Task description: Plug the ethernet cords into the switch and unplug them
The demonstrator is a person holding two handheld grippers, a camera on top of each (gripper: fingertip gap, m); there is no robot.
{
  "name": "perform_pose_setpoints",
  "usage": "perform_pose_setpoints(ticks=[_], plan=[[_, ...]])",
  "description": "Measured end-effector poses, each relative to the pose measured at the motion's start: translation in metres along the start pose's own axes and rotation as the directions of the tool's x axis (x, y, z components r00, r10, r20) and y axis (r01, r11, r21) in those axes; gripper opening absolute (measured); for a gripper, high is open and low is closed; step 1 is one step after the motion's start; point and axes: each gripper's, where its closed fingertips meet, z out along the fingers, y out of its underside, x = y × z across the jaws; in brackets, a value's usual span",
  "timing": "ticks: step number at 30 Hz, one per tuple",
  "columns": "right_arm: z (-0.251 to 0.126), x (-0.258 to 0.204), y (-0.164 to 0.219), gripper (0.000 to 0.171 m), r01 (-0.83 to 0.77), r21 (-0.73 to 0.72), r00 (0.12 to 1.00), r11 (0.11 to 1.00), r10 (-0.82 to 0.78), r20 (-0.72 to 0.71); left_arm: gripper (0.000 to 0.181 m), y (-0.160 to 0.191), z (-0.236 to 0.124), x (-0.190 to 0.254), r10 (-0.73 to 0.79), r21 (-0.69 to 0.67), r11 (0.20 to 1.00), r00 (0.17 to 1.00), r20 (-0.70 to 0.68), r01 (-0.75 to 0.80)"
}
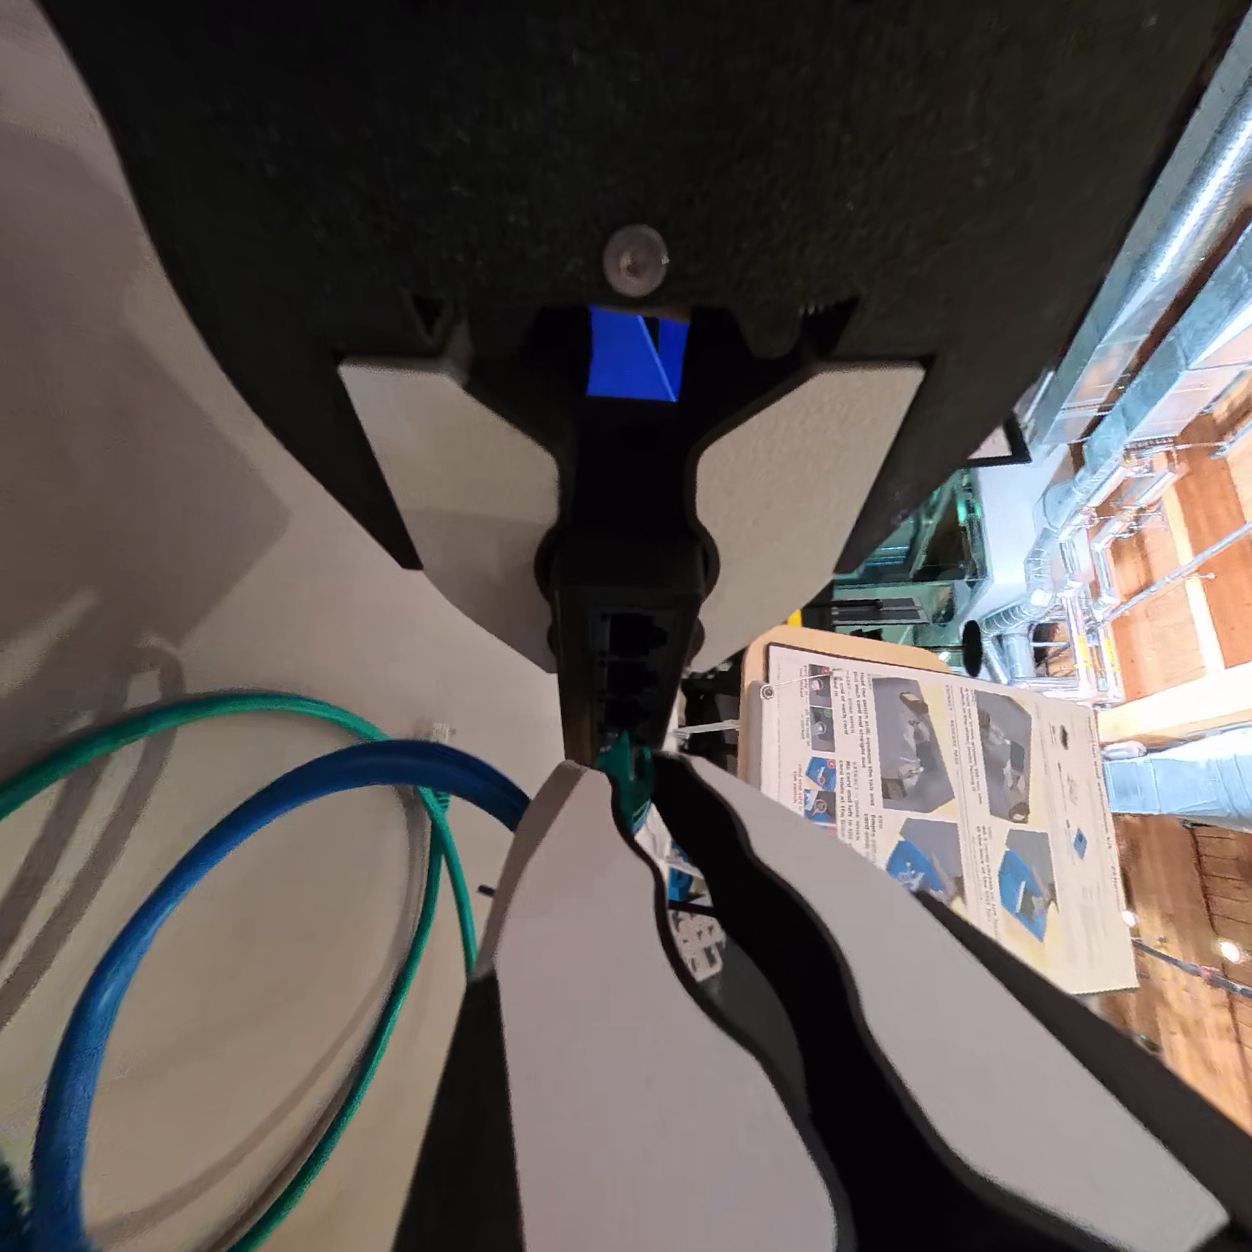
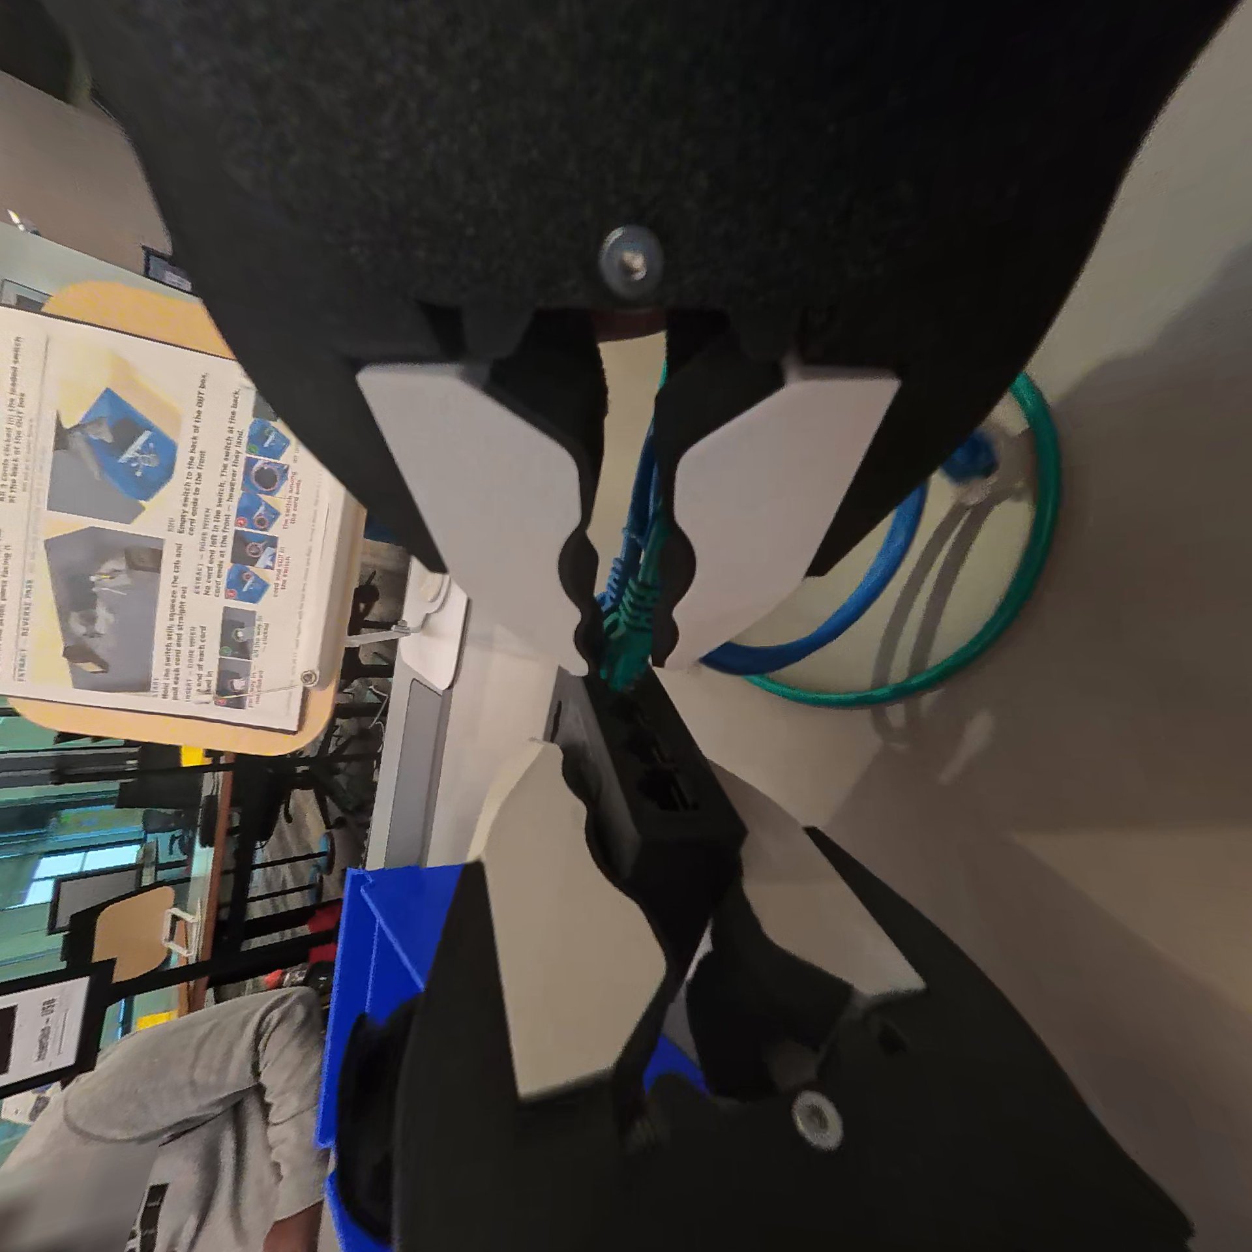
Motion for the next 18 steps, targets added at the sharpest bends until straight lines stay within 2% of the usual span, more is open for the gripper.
perform_pose_setpoints(ticks=[5, 9, 14, 18], plan=[[0.003, -0.004, 0.002, 0.013, -0.014, 0.006, 1.0, 1.0, 0.014, 0.025, 0.029, 0.001, 0.002, 0.005, 0.011, -0.012, 1.0, 1.0, -0.014, -0.011], [0.007, -0.001, 0.005, 0.015, -0.099, 0.019, 0.994, 0.995, 0.098, 0.053, 0.03, 0.003, 0.008, 0.004, 0.003, 0.004, 1.0, 1.0, -0.005, -0.003], [-0.001, 0.006, 0.004, 0.027, -0.371, 0.024, 0.925, 0.928, 0.367, 0.099, 0.03, 0.009, 0.011, -0.006, -0.006, 0.007, 1.0, 0.998, 0.066, 0.005], [-0.01, 0.005, 0.007, 0.02, -0.624, 0.075, 0.779, 0.778, 0.611, 0.142, 0.03, 0.011, 0.011, -0.009, 0.005, 0.008, 1.0, 0.995, 0.105, -0.006]])
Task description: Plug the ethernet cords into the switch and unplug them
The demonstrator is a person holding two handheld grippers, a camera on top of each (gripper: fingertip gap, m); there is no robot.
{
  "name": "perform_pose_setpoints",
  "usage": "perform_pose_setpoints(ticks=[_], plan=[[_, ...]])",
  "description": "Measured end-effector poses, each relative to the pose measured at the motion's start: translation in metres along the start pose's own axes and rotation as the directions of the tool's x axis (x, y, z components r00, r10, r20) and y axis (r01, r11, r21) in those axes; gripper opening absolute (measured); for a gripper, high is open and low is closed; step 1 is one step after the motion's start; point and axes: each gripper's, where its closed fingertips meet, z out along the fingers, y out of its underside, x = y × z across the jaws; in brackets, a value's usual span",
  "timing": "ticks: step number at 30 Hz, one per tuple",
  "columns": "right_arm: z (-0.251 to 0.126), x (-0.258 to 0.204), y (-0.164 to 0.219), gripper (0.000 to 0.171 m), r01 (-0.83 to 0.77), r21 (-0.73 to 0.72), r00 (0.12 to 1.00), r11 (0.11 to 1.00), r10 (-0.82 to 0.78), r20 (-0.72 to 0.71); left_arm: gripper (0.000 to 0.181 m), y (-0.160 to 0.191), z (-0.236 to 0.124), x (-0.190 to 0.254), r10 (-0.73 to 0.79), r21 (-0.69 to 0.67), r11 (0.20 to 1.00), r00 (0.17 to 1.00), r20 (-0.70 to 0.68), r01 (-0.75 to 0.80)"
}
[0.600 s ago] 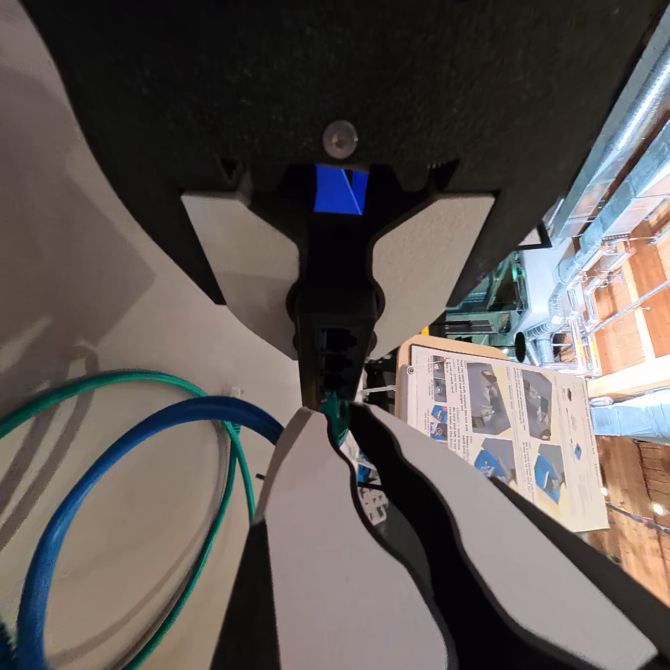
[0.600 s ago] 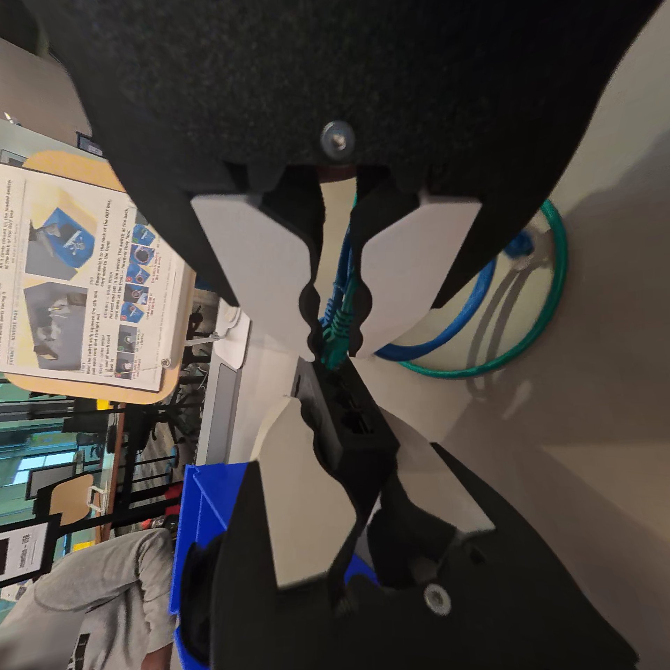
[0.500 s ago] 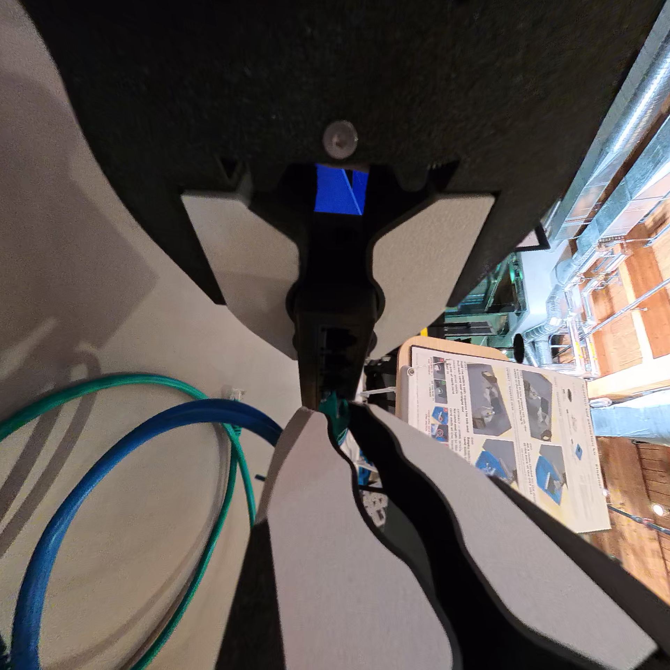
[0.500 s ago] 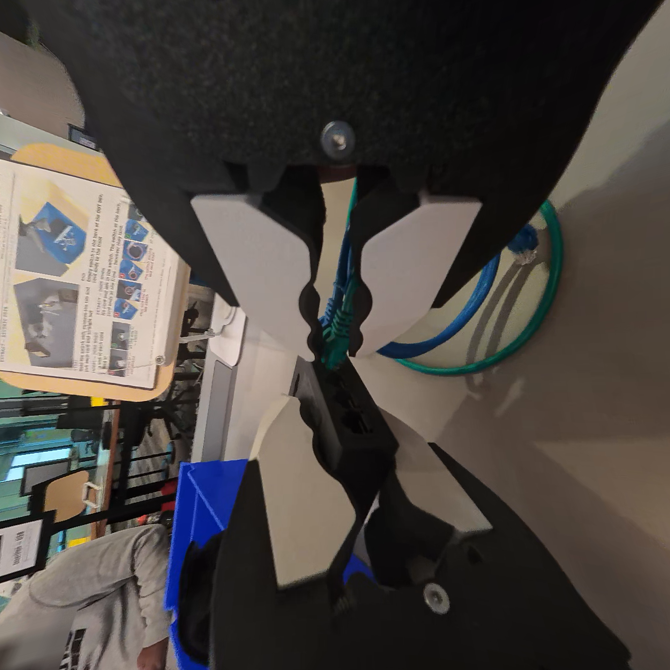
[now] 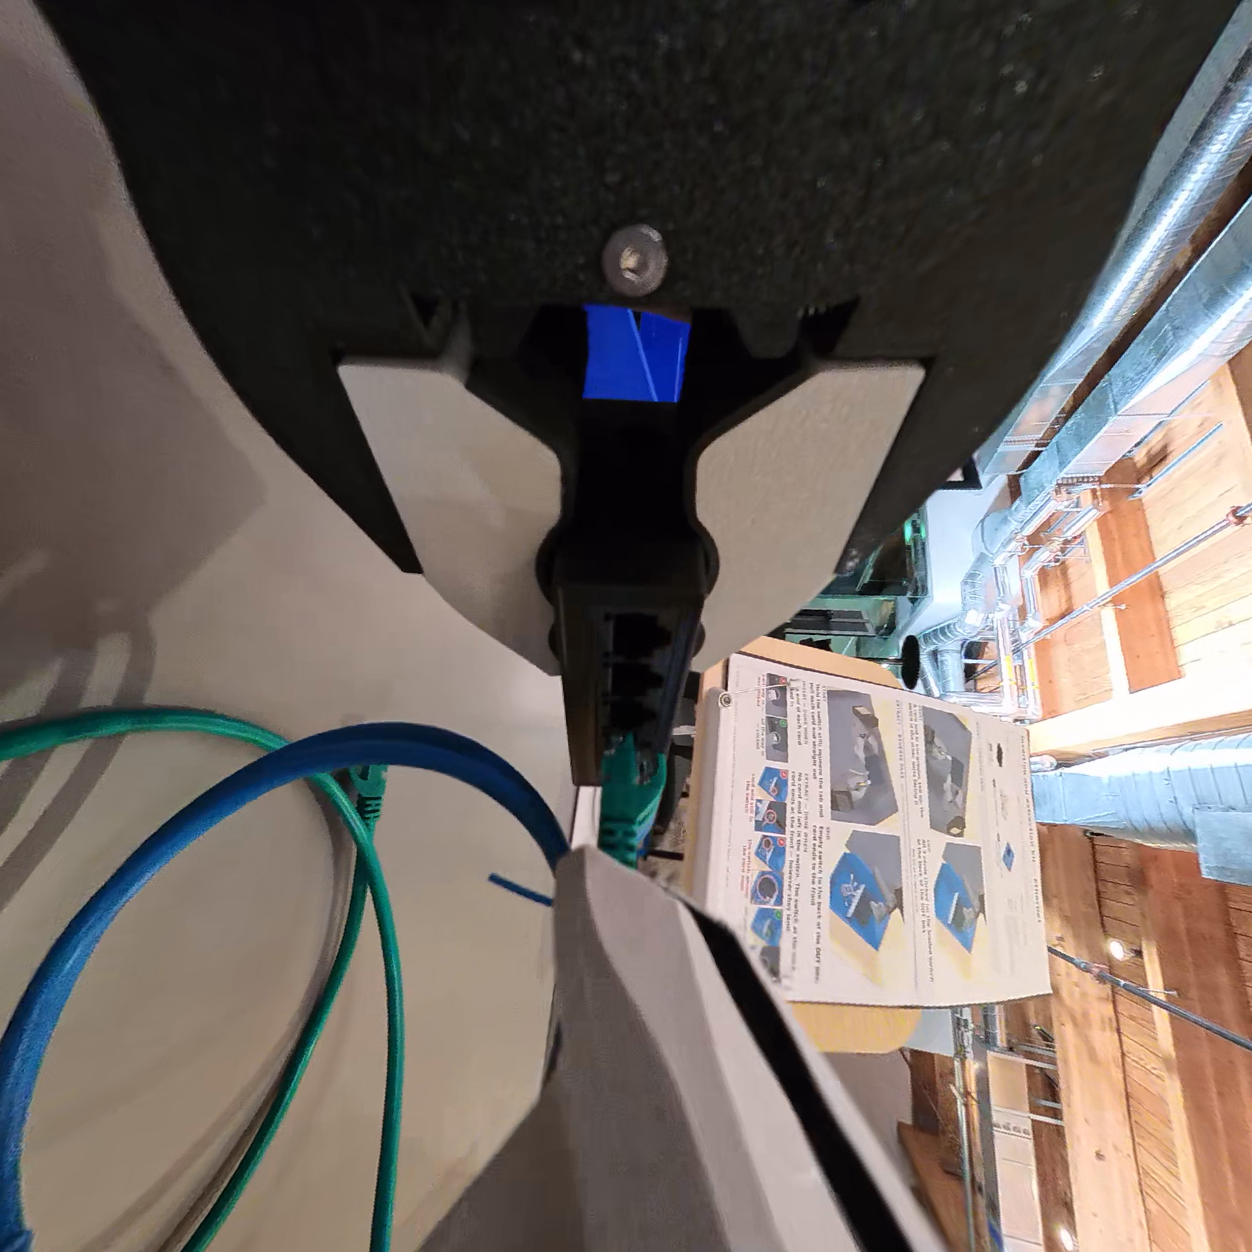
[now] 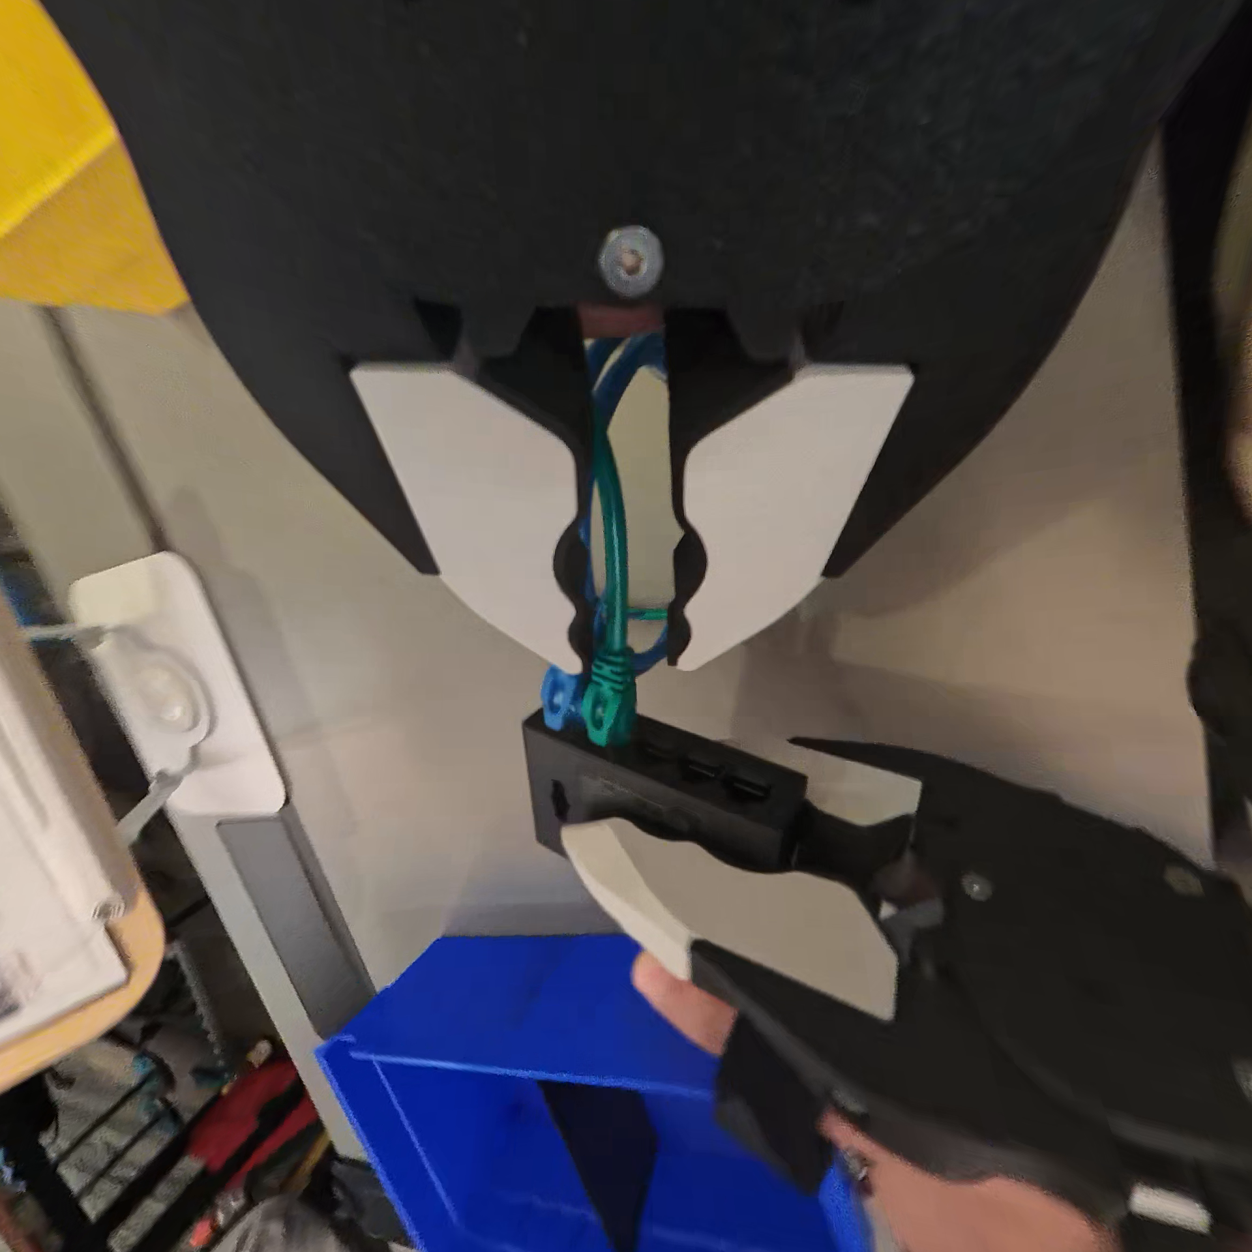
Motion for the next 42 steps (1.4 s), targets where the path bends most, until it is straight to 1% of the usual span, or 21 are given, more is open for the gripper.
perform_pose_setpoints(ticks=[2, 3, 7, 12, 15, 19, 22, 24, 28, 29, 30, 32, 33, 34, 38, 40, 42], plan=[[-0.003, 0.001, 0.004, 0.021, -0.119, 0.04, 0.993, 0.992, 0.118, 0.027, 0.03, 0.0, 0.0, 0.0, 0.003, 0.003, 1.0, 1.0, 0.011, -0.003], [-0.004, 0.002, 0.007, 0.019, -0.152, 0.043, 0.988, 0.987, 0.151, 0.028, 0.03, -0.002, 0.0, 0.0, 0.003, 0.008, 1.0, 1.0, 0.012, -0.003], [-0.003, 0.004, 0.008, 0.012, -0.204, 0.079, 0.979, 0.976, 0.203, 0.022, 0.029, -0.006, -0.001, -0.001, 0.013, 0.003, 1.0, 0.999, 0.034, -0.013], [-0.001, 0.005, 0.01, 0.01, -0.221, 0.059, 0.975, 0.974, 0.221, 0.005, 0.03, -0.005, 0.002, 0.001, -0.005, -0.006, 1.0, 1.0, 0.018, 0.006], [-0.003, 0.006, 0.01, 0.009, -0.217, 0.09, 0.976, 0.972, 0.217, 0.005, 0.03, -0.003, 0.003, 0.001, -0.016, -0.013, 1.0, 1.0, 0.001, 0.016], [-0.004, 0.006, 0.011, 0.007, -0.279, 0.128, 0.96, 0.952, 0.277, 0.037, 0.03, -0.001, 0.005, 0.002, -0.01, -0.023, 1.0, 1.0, -0.015, 0.01], [-0.005, 0.005, 0.013, 0.007, -0.276, 0.127, 0.961, 0.953, 0.275, 0.026, 0.03, 0.0, 0.005, 0.004, -0.023, -0.038, 0.999, 0.999, -0.029, 0.021], [-0.007, 0.006, 0.012, 0.007, -0.302, 0.141, 0.953, 0.943, 0.299, 0.038, 0.031, -0.001, 0.004, 0.003, -0.032, -0.054, 0.998, 0.999, -0.03, 0.031], [-0.006, 0.007, 0.008, 0.008, -0.315, 0.15, 0.949, 0.937, 0.312, 0.042, 0.03, -0.002, 0.004, -0.002, -0.003, -0.03, 1.0, 1.0, 0.03, 0.004], [-0.007, 0.006, 0.006, 0.01, -0.332, 0.156, 0.943, 0.93, 0.326, 0.061, 0.03, -0.003, 0.003, -0.004, 0.007, -0.022, 1.0, 0.999, 0.052, -0.006], [-0.008, 0.004, 0.002, 0.018, -0.36, 0.169, 0.932, 0.918, 0.346, 0.106, 0.03, -0.004, 0.002, -0.006, 0.011, -0.022, 1.0, 0.997, 0.074, -0.01], [-0.01, 0.006, -0.001, 0.015, -0.412, 0.193, 0.91, 0.89, 0.391, 0.138, 0.029, -0.005, 0.0, -0.01, 0.007, -0.019, 1.0, 0.995, 0.1, -0.005], [-0.01, 0.008, -0.001, 0.011, -0.425, 0.201, 0.904, 0.883, 0.404, 0.141, 0.029, -0.006, -0.001, -0.011, 0.002, -0.012, 1.0, 0.994, 0.11, -0.001], [-0.011, 0.009, -0.002, 0.01, -0.43, 0.211, 0.902, 0.878, 0.407, 0.147, 0.029, -0.006, -0.001, -0.011, -0.001, -0.009, 1.0, 0.994, 0.112, 0.002], [-0.006, 0.009, 0.0, 0.01, -0.409, 0.203, 0.913, 0.89, 0.4, 0.084, 0.029, -0.004, 0.0, -0.007, -0.014, -0.028, 0.999, 0.996, 0.086, 0.017], [-0.005, 0.009, 0.001, 0.01, -0.402, 0.193, 0.916, 0.895, 0.395, 0.077, 0.029, -0.002, 0.001, -0.005, -0.028, -0.036, 0.999, 0.997, 0.075, 0.03], [-0.004, 0.01, 0.003, 0.009, -0.382, 0.208, 0.924, 0.901, 0.38, 0.049, 0.03, 0.001, 0.006, -0.004, -0.031, -0.058, 0.998, 0.998, 0.052, 0.034]])
